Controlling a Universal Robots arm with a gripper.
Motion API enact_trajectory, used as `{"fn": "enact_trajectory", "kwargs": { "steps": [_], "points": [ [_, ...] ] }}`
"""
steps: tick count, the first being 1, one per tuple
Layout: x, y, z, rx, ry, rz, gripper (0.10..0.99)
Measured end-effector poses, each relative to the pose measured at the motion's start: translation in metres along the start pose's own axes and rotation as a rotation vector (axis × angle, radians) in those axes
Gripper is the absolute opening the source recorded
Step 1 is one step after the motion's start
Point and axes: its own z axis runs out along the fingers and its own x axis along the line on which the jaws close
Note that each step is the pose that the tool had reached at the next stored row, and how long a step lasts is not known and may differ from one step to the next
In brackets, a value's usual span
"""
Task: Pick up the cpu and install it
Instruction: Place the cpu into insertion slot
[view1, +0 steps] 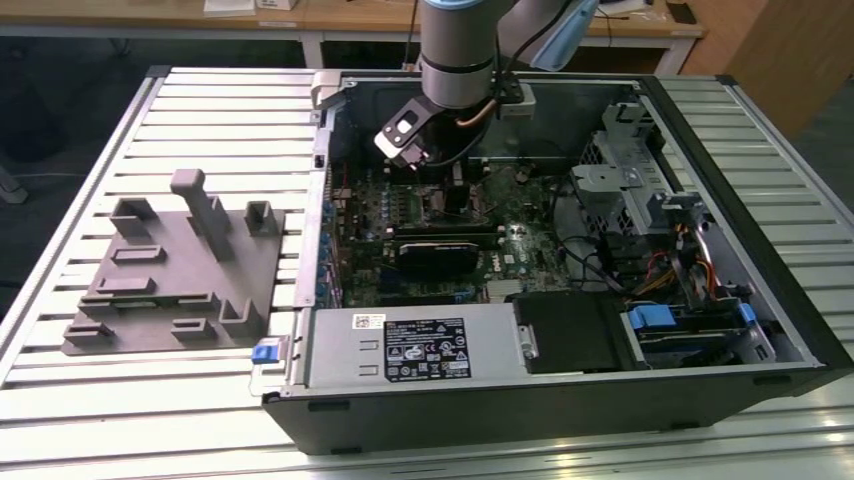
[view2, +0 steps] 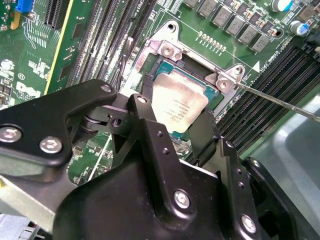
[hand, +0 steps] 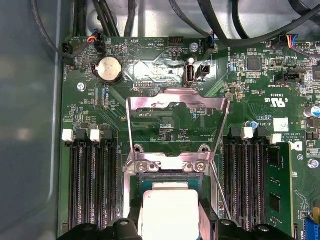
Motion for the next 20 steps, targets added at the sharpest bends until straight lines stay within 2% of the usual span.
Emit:
{"fn": "enact_trajectory", "kwargs": {
  "steps": [12, 18, 20],
  "points": [
    [0.0000, 0.0001, -0.0011, 0.000, 0.0003, 0.004, 0.533],
    [0.0000, 0.0002, -0.0016, 0.000, 0.0080, 0.006, 0.533],
    [0.0000, 0.0002, -0.0016, 0.000, 0.0080, 0.011, 0.533]
  ]
}}
